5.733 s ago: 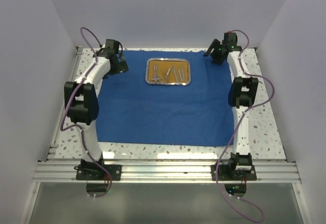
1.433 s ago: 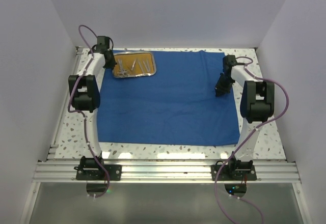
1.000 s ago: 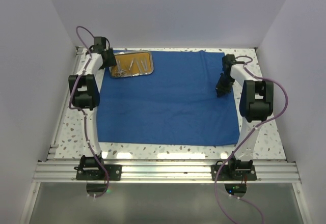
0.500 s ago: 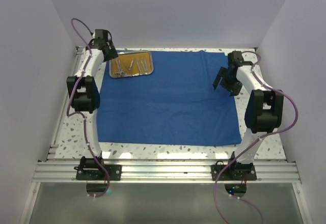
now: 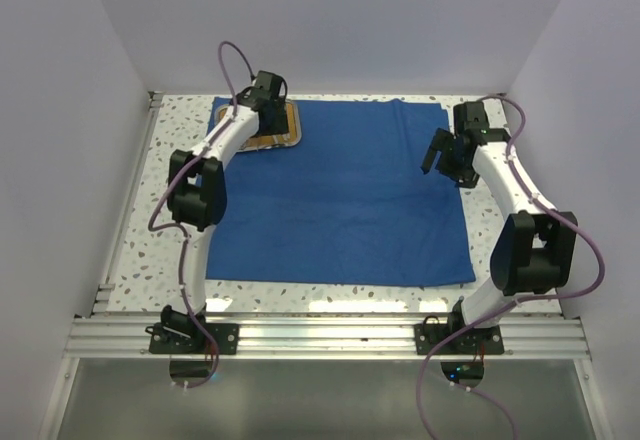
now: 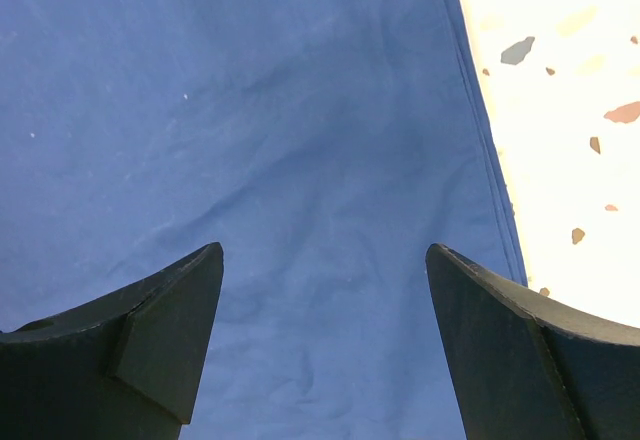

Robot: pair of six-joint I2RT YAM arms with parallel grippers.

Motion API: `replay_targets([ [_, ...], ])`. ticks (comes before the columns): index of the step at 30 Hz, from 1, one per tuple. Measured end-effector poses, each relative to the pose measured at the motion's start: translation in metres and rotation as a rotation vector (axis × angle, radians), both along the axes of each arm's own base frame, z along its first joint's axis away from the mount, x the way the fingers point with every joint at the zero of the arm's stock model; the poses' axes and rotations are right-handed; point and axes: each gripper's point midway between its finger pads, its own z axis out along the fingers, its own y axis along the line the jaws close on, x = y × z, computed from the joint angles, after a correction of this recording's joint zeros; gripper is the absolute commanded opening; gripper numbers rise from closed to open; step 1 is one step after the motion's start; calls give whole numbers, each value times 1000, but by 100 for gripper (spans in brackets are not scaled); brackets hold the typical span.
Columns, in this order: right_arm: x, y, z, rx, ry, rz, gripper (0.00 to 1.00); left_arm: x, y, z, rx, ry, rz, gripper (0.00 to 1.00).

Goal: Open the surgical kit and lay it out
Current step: Pick up the medical item from the container.

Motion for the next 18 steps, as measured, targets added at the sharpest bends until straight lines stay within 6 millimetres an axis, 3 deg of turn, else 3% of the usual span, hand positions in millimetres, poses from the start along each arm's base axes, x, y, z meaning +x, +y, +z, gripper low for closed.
replay_targets([
  [6,-11,6,-13,18,37,18,86,1,19,0,45,-1,47,66],
  [14,-10,12,-11,21,28,35,86,-11,-5,-4,103,14,16,64],
  [18,-12,12,-14,20,33,37,86,-13,-4,-11,125,26,21,64],
])
